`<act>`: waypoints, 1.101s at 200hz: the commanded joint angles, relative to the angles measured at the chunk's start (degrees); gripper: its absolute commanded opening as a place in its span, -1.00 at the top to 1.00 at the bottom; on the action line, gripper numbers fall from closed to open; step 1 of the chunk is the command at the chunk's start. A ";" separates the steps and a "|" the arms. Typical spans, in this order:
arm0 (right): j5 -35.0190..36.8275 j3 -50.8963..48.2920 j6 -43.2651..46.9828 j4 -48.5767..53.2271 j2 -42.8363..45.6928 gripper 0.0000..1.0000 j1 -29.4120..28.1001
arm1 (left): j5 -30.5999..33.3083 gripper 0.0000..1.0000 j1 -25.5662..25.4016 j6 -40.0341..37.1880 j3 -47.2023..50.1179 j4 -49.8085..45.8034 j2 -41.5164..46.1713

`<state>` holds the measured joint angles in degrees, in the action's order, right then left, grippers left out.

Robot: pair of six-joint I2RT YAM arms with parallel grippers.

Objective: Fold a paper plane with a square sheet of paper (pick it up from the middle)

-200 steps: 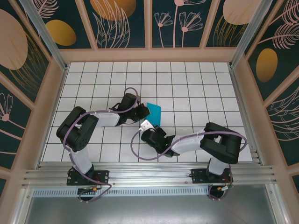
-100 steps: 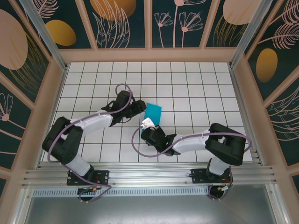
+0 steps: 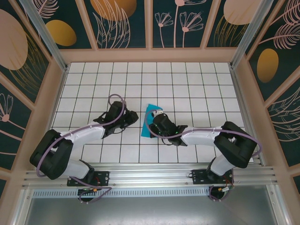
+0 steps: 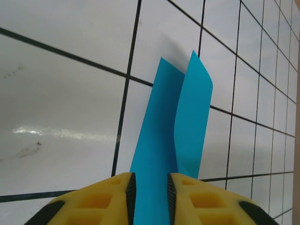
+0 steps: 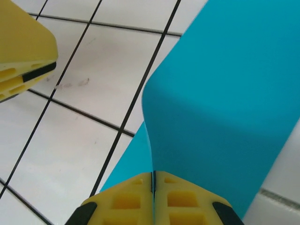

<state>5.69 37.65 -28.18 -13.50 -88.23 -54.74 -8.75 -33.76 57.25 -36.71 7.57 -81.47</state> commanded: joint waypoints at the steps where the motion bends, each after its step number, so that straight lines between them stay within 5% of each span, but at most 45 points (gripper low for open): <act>1: -8.08 -2.29 -3.64 -4.08 1.98 1.00 1.44 | -3.56 0.53 -1.09 0.51 0.92 4.16 -1.70; 220: -10.72 -9.41 -11.35 -12.67 3.83 1.00 4.53 | -7.91 0.72 -5.53 3.20 1.18 10.05 -9.58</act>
<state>-5.04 29.43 -37.93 -23.83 -86.26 -50.65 -15.94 -38.63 59.29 -36.29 15.62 -89.97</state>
